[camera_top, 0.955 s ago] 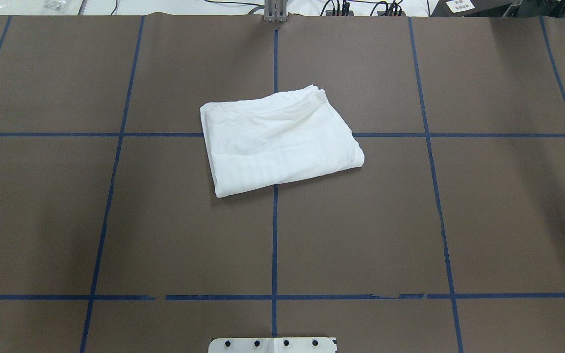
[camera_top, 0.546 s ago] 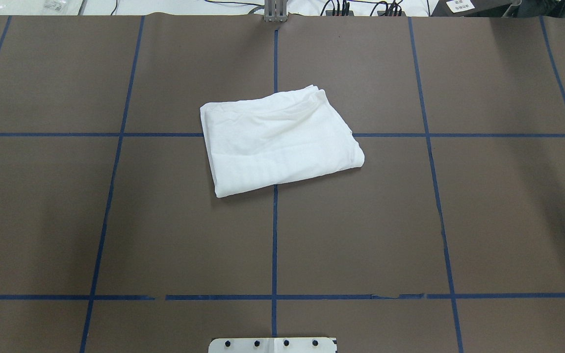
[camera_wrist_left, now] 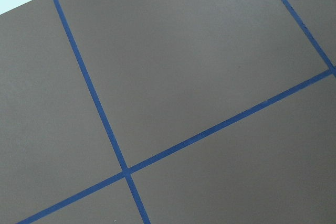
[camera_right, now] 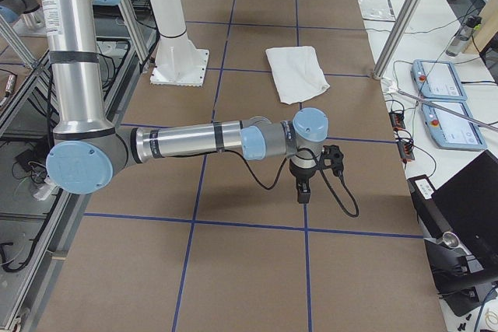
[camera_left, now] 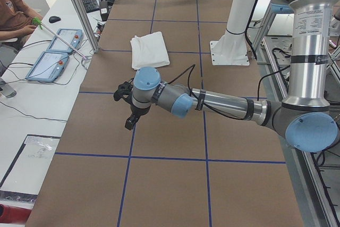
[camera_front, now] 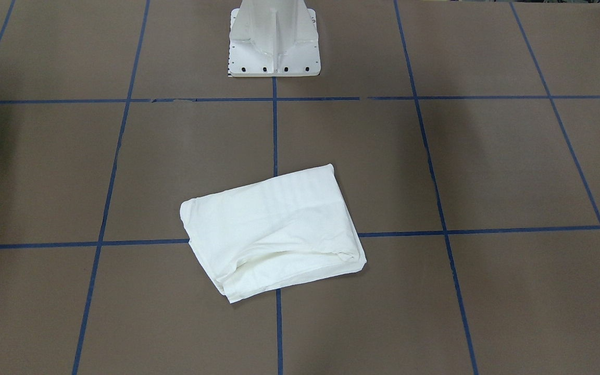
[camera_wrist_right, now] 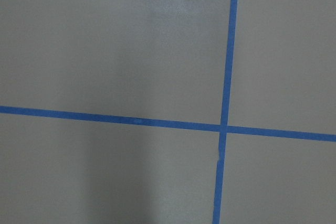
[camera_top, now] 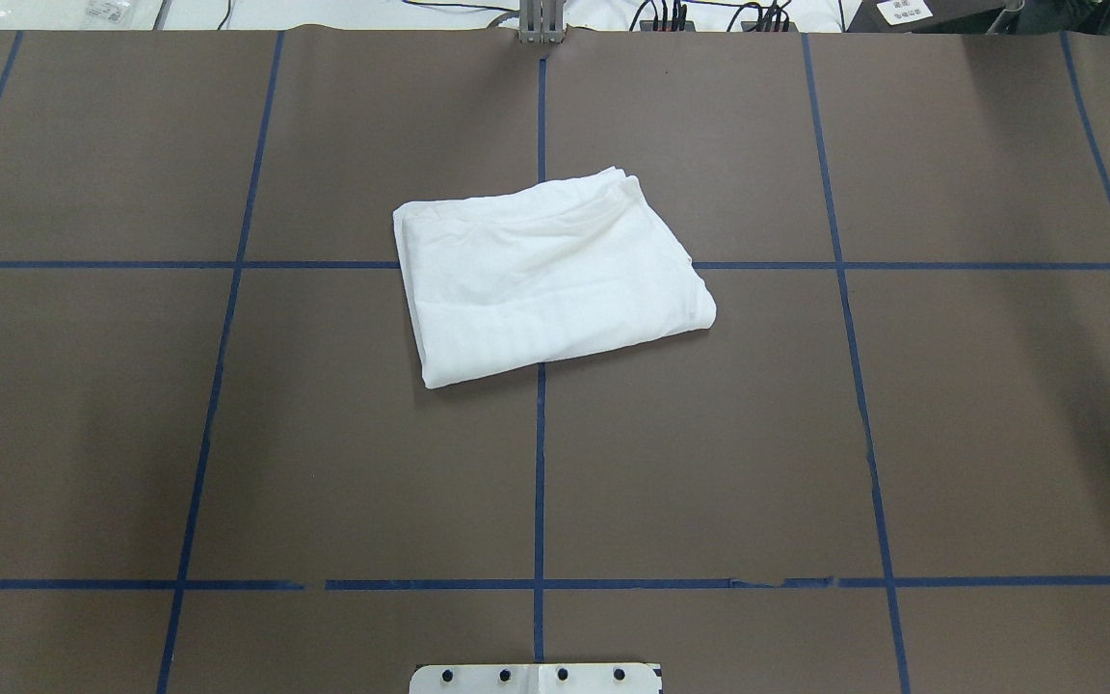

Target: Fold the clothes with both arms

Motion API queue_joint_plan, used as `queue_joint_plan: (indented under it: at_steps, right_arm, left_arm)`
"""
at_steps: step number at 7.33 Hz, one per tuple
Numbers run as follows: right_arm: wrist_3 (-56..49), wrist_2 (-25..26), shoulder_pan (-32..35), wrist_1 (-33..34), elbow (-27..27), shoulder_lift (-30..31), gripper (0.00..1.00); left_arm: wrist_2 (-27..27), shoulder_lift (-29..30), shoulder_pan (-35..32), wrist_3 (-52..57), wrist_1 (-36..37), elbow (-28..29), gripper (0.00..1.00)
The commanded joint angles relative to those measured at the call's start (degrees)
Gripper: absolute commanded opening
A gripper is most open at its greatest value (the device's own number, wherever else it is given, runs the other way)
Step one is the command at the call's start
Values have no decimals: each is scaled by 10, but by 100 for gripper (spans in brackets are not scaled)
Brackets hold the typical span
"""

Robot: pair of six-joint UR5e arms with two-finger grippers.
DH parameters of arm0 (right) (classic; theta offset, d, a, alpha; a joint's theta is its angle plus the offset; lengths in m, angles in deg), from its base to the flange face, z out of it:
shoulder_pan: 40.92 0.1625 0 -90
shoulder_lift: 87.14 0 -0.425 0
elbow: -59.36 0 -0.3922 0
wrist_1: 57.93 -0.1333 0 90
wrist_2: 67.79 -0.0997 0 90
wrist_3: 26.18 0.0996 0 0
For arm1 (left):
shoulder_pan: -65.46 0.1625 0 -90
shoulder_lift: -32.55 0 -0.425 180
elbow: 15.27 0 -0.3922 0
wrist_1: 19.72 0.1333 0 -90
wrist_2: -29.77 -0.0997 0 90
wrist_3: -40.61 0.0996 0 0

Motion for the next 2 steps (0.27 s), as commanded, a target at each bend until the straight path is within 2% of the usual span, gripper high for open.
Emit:
queue_joint_plan:
  at_steps: [1, 2]
  right_arm:
    - [0, 0, 0, 0, 0, 0, 100]
    - [0, 0, 0, 0, 0, 0, 100]
  left_arm:
    - [-1, 0, 0, 1, 0, 0, 100]
    - [-2, 0, 1, -1, 0, 0, 100]
